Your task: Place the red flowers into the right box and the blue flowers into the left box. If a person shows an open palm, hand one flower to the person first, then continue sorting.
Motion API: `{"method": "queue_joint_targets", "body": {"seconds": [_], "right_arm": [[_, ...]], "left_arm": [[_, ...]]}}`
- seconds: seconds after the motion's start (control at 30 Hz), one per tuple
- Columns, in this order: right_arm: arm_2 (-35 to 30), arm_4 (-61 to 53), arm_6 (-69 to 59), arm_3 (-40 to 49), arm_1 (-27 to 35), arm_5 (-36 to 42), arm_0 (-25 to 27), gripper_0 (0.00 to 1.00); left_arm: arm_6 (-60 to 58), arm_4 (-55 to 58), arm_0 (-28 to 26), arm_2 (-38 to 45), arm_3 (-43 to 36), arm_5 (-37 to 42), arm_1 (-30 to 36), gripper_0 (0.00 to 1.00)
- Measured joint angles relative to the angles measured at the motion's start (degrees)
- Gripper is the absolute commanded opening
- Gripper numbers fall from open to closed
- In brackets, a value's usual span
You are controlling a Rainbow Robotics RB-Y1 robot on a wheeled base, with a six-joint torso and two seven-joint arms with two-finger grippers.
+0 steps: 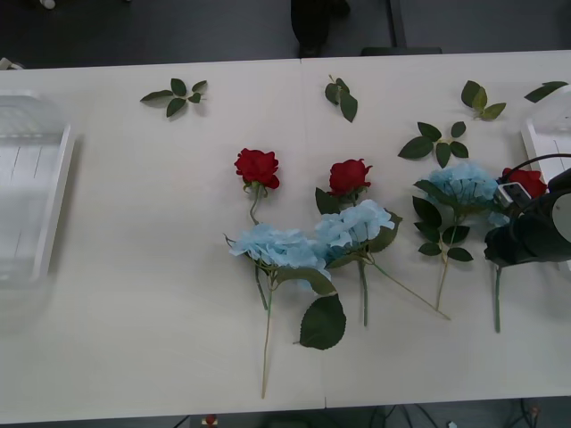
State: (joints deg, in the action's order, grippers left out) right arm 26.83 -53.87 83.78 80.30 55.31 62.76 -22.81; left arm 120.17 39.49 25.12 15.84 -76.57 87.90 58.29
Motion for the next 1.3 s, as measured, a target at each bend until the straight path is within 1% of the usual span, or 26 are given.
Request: {"method": "queue_joint_targets", "body": {"seconds": [0.1, 0.2, 0.27, 0.3, 0.37, 0.4, 0.43, 0.47, 0.5, 0.53, 0.63, 0.67, 0.7, 0.73, 0.77, 0.93, 1.13, 1.17, 1.2, 1.23, 1.3], "right_arm": [[0.0, 0.0, 0.0, 0.0, 0.0, 0.0, 0.0, 0.26], [0.0, 0.0, 0.0, 0.0, 0.0, 0.0, 0.0, 0.26], [0.0, 0.0, 0.0, 0.0, 0.0, 0.0, 0.0, 0.51], [0.0, 0.0, 0.0, 0.0, 0.0, 0.0, 0.0, 0.66], [0.0, 0.2, 0.0, 0.0, 0.0, 0.0, 0.0, 0.77], [0.0, 0.5, 0.0, 0.0, 0.0, 0.0, 0.0, 0.80], [0.0, 0.7, 0.0, 0.0, 0.0, 0.0, 0.0, 0.83], [0.0, 0.9, 0.0, 0.0, 0.0, 0.0, 0.0, 0.84], [0.0, 0.9, 0.0, 0.0, 0.0, 0.0, 0.0, 0.85], [0.0, 1.0, 0.0, 0.0, 0.0, 0.0, 0.0, 0.85], [0.0, 1.0, 0.0, 0.0, 0.0, 0.0, 0.0, 0.85], [0.0, 1.0, 0.0, 0.0, 0.0, 0.0, 0.0, 0.85], [0.0, 1.0, 0.0, 0.0, 0.0, 0.0, 0.0, 0.85], [0.0, 1.0, 0.0, 0.0, -0.1, 0.0, 0.0, 0.85], [0.0, 1.1, 0.0, 0.0, -0.2, 0.0, 0.0, 0.85], [0.0, 1.3, 0.0, -1.4, -2.3, 0.0, -0.8, 0.85], [0.0, 1.9, 0.0, -2.5, -4.1, 0.0, -1.7, 0.84], [0.0, 1.9, 0.0, -2.5, -4.1, 0.0, -1.8, 0.78], [0.0, 1.9, 0.0, -2.5, -4.1, 0.0, -1.8, 0.73], [0.0, 2.0, 0.0, -2.5, -4.1, 0.0, -1.8, 0.63], [0.0, 2.1, 0.0, -2.5, -4.1, 0.0, -1.8, 0.38]], "left_arm": [[-0.1, -2.7, 0.0, 0.0, 2.6, -3.2, 0.0, 0.00], [-0.1, -4.0, 0.0, 0.0, 5.0, -6.6, 0.0, 0.00], [-0.1, -5.0, 0.0, 0.0, 6.7, -9.2, 0.0, 0.00], [-0.1, -5.5, 0.0, 0.0, 7.5, -10.3, 0.0, 0.00], [-0.1, -6.8, 0.0, 0.0, 8.5, -12.1, 0.0, 0.00], [-0.1, -7.5, 0.0, -0.1, 8.7, -12.7, 0.0, 0.02], [-0.1, -8.3, 0.0, -0.1, 8.8, -13.0, 0.0, 0.24], [-0.1, -8.9, 0.0, -0.1, 8.9, -13.3, 0.0, 0.34], [-0.1, -9.4, 0.0, -0.1, 8.9, -13.5, 0.0, 0.52], [-0.1, -9.9, 0.0, -0.1, 8.9, -13.6, 0.0, 0.62], [-0.3, -10.6, 0.0, -0.1, 8.9, -13.8, 0.0, 0.85], [-0.4, -10.7, 0.0, -0.1, 8.9, -13.8, 0.0, 0.91], [-0.5, -10.7, 0.0, -0.1, 8.9, -13.8, 0.0, 0.93], [-0.7, -10.7, 0.0, -0.1, 8.9, -13.8, 0.0, 0.98], [-0.8, -10.7, 0.0, -0.1, 8.9, -13.8, 0.0, 1.00], [-0.8, -9.4, 0.0, -0.1, 8.9, -13.8, 0.0, 1.00], [-0.8, -1.5, 0.0, 0.1, 8.6, -12.5, 0.0, 1.00], [-0.9, -0.2, 0.0, 0.2, 8.3, -11.5, 0.0, 1.00], [-0.9, 1.1, 0.0, 0.3, 7.7, -10.2, 0.0, 1.00], [-1.0, 2.6, 0.0, 0.4, 6.9, -9.0, 0.0, 1.00], [-1.3, 4.8, 0.0, 0.5, 4.8, -7.0, -0.1, 1.00]]}}
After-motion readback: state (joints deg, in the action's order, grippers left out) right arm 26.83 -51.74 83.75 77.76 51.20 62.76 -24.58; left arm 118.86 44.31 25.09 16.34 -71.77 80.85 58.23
